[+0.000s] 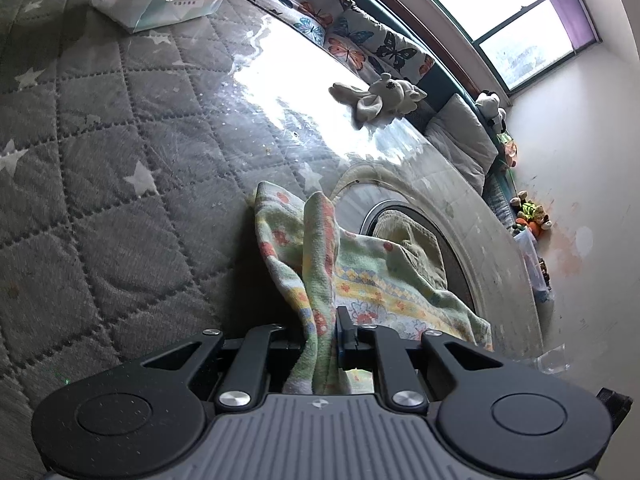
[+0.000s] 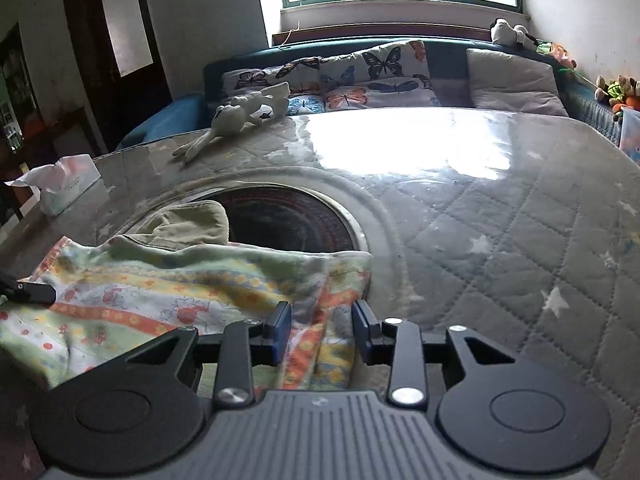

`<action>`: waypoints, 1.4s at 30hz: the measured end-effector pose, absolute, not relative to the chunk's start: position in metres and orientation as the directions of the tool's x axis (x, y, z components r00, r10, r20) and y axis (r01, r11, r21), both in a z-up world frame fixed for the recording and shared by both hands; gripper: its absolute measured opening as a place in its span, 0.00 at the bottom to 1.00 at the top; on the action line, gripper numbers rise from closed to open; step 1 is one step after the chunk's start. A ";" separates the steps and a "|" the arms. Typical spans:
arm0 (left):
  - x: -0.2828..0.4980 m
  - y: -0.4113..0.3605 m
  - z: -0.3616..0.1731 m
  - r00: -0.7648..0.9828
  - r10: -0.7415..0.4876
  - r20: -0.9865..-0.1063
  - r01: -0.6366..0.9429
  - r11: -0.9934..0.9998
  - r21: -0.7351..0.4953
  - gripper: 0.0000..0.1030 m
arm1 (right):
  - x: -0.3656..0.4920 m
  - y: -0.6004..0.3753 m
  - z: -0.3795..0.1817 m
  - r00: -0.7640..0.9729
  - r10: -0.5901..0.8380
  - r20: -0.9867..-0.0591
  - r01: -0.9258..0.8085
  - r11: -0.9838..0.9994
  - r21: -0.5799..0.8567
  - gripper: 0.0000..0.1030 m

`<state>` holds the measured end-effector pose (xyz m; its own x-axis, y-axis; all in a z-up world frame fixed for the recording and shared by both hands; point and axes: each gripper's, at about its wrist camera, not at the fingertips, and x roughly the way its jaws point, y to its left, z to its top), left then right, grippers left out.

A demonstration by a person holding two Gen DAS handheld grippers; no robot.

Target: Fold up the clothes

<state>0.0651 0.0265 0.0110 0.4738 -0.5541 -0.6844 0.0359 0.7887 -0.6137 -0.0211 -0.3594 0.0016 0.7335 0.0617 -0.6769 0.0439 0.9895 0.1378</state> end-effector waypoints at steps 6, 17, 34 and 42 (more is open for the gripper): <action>0.058 0.018 0.020 0.507 -0.507 -0.697 0.083 0.834 -0.546 0.12 | -0.017 -0.343 0.005 0.729 0.059 -0.682 0.019 0.994 0.106 0.07; 0.022 0.051 0.063 0.624 -0.463 -0.629 0.123 0.854 -0.506 0.10 | -0.018 -0.294 0.055 0.786 0.156 -0.598 -0.141 0.987 0.072 0.06; -0.038 0.187 0.080 0.773 -0.234 -0.590 -0.125 0.855 -0.504 0.10 | 0.025 -0.138 0.080 0.736 0.393 -0.551 -0.449 0.893 0.037 0.05; -0.066 0.216 0.051 0.740 -0.176 -0.649 -0.242 0.831 -0.501 0.10 | 0.034 -0.100 0.056 0.682 0.421 -0.598 -0.505 0.863 0.031 0.04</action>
